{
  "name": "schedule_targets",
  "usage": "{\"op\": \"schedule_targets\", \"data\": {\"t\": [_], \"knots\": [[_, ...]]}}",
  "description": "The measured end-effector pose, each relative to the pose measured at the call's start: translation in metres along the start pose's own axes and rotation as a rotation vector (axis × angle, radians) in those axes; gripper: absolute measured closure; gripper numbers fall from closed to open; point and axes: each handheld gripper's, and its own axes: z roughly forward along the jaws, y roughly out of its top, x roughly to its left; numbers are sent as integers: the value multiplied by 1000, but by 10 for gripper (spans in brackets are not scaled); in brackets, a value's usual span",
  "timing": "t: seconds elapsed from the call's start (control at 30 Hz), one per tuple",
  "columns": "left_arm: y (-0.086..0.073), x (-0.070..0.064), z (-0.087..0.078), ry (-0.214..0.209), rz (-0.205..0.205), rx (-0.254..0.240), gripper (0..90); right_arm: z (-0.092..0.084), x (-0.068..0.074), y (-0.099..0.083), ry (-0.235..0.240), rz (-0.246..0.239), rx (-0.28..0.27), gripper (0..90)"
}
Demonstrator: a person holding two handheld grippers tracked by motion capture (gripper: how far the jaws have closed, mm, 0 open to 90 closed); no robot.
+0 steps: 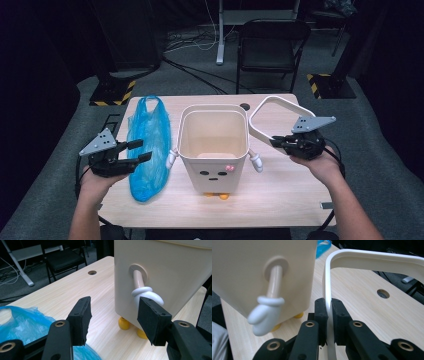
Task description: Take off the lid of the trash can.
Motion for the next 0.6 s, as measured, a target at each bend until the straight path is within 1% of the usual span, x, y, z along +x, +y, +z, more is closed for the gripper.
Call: {"op": "schedule_targets", "data": {"t": [0.03, 0.07, 0.1, 0.23, 0.3, 0.37, 0.4, 0.43, 0.57, 0.6], "knots": [[-1, 1, 0, -1, -3, -3, 440, 5, 1, -6, -1, 8, 3, 838], [-1, 1, 0, -1, -3, -3, 441, 5, 1, -6, -1, 8, 3, 838], [-1, 1, 1, 1, -7, -1, 440, 10, 1, -12, -2, 18, 3, 838], [-2, 2, 1, 1, -9, 0, 440, 17, 1, -22, -9, 30, 11, 838], [-3, 2, 2, 2, -6, 2, 440, 25, 2, -33, -14, 48, 14, 838], [-3, 2, 2, 2, -6, 3, 440, 27, 1, -36, -17, 52, 13, 838], [-3, 2, 2, 1, -8, 5, 440, 31, 1, -43, -13, 79, 2, 838], [-3, 2, 2, 1, -8, 5, 441, 33, 2, -46, -12, 87, 0, 838], [-3, 2, 4, -1, -7, 7, 441, 43, 3, -58, -33, 97, 4, 838], [-3, 2, 4, -1, -7, 7, 440, 43, 3, -58, -33, 97, 4, 838]]}}
